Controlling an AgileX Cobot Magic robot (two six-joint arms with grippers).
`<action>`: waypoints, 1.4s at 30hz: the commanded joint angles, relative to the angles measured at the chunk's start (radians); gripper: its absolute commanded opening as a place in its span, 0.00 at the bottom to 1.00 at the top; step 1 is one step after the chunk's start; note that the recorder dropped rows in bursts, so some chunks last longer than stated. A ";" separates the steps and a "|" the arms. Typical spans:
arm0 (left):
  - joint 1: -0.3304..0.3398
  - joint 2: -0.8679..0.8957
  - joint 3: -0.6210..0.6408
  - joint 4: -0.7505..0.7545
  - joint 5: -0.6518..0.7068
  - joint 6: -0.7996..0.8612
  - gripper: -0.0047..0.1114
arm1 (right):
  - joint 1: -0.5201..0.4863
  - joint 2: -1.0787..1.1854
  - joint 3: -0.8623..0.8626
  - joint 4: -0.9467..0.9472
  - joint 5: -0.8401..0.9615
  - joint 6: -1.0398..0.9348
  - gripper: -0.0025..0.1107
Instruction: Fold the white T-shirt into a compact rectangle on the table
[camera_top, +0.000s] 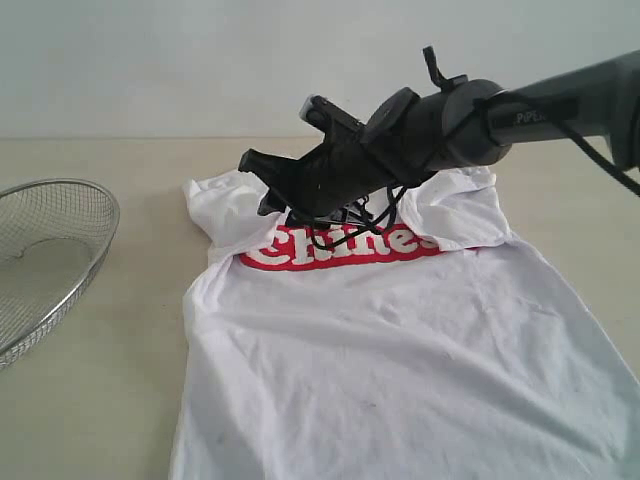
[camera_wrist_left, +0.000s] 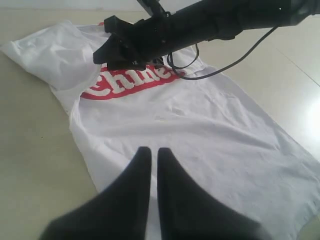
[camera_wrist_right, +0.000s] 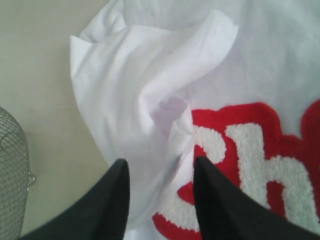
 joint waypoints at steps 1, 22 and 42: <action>0.002 -0.008 0.006 -0.003 -0.010 0.004 0.08 | 0.004 0.017 -0.005 0.002 -0.023 -0.009 0.34; 0.002 -0.008 0.006 -0.005 -0.013 0.004 0.08 | 0.029 0.023 -0.005 0.030 -0.098 -0.002 0.34; 0.002 -0.008 0.034 -0.035 -0.044 0.004 0.08 | 0.029 0.061 -0.005 0.036 -0.104 0.010 0.02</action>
